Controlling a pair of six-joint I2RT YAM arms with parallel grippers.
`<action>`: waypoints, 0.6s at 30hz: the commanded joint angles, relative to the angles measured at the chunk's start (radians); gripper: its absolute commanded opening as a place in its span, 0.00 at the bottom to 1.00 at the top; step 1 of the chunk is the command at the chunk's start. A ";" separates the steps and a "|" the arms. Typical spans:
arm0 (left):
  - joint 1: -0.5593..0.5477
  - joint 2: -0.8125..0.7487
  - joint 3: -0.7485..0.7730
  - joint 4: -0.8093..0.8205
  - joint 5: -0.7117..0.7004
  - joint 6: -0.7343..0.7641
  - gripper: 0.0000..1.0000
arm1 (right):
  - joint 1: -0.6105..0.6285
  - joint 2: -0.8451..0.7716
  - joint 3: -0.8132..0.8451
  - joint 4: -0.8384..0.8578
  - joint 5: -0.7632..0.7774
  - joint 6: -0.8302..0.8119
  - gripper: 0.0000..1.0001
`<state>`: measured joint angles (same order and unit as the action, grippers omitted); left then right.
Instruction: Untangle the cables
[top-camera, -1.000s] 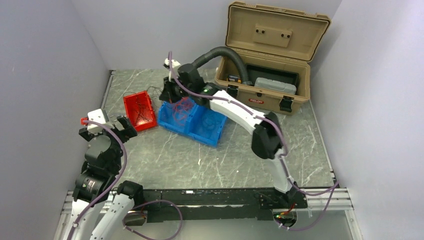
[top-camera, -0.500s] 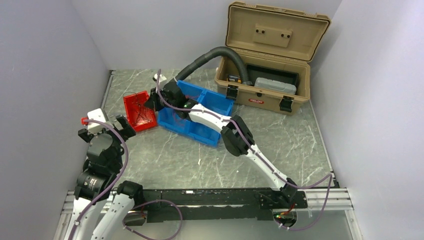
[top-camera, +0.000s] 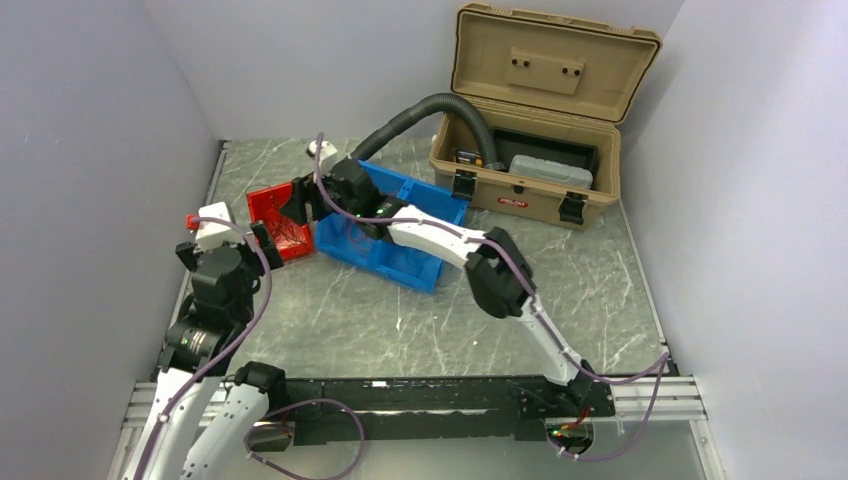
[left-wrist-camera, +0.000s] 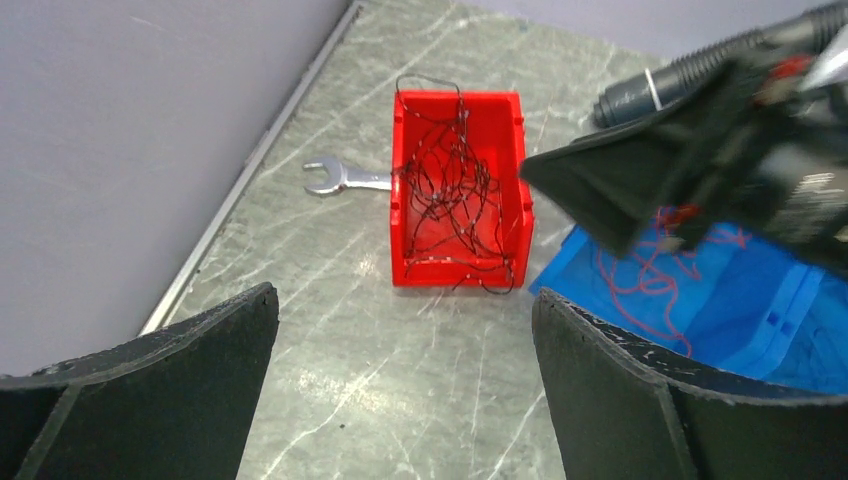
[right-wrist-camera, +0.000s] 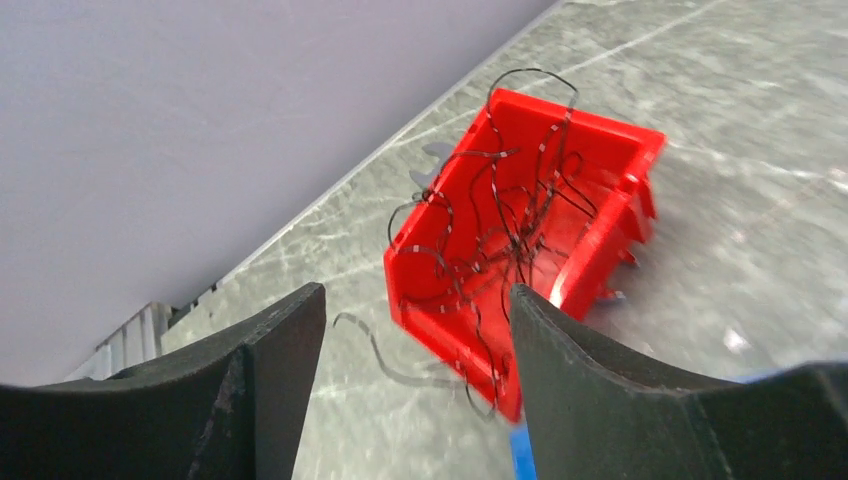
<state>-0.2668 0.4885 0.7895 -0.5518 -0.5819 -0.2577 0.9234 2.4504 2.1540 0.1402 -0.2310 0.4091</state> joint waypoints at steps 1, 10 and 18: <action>0.010 0.085 0.059 -0.024 0.079 -0.026 0.99 | -0.045 -0.309 -0.252 0.103 0.051 0.004 0.71; 0.046 0.365 0.182 -0.125 0.242 -0.085 0.81 | -0.221 -0.869 -0.860 0.182 0.076 0.021 0.73; 0.193 0.531 0.202 -0.058 0.329 -0.233 0.63 | -0.301 -1.245 -1.158 0.083 0.143 -0.005 0.74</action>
<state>-0.1444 0.9829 0.9562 -0.6540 -0.3347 -0.3889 0.6277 1.3422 1.0801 0.2672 -0.1265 0.4286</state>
